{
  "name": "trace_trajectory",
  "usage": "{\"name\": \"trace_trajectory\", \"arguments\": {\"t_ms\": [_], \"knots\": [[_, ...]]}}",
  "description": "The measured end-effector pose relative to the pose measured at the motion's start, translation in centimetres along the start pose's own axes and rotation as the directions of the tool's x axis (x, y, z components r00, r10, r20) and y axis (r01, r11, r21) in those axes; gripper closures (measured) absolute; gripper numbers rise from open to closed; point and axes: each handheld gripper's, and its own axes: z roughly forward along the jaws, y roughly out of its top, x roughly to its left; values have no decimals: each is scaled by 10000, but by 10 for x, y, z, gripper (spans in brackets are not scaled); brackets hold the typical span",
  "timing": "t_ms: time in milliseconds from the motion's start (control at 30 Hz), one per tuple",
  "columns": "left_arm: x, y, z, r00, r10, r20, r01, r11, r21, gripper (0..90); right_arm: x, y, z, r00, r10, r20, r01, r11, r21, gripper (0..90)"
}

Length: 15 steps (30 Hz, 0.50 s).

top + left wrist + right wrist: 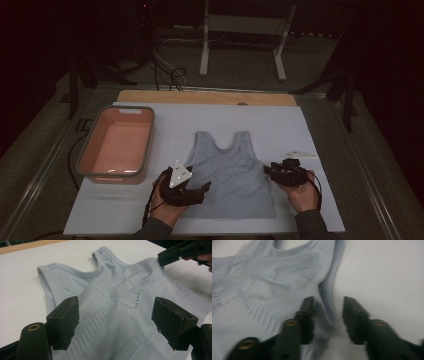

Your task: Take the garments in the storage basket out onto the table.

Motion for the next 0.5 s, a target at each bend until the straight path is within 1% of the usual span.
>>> {"name": "trace_trajectory", "arguments": {"t_ms": [67,100,200,300,333,367,400,433,500], "knots": [[1,0,-1,10000,-11,-28,11,10000,-14,234,2,-5,-5,9999,55,107,-56,10000,69,533],[1,0,-1,10000,-35,-32,35,10000,-32,234,3,-8,-7,9999,108,74,-109,9998,139,523],[2,0,-2,10000,-66,-58,66,10000,-57,230,6,-19,-10,9997,220,66,-223,9988,425,517],[2,0,-2,10000,-48,-46,48,10000,-63,228,6,-26,-7,9999,106,93,-113,9972,741,530],[2,0,-2,10000,-44,-47,44,10000,-63,228,5,-28,-4,9998,177,97,-185,9960,871,530],[2,0,-2,10000,-44,-47,44,10000,-63,228,5,-28,-4,9998,177,97,-185,9960,871,530],[2,0,-2,10000,-74,-56,73,9999,-96,228,4,-29,-2,9996,273,35,-275,9951,955,534],[3,0,-3,9999,-89,-64,88,9999,-109,228,5,-29,2,9993,372,-7,-369,9922,1195,537],[4,0,-4,9999,-109,-85,108,9999,-125,228,7,-30,7,9993,384,11,-381,9888,1440,550]]}}
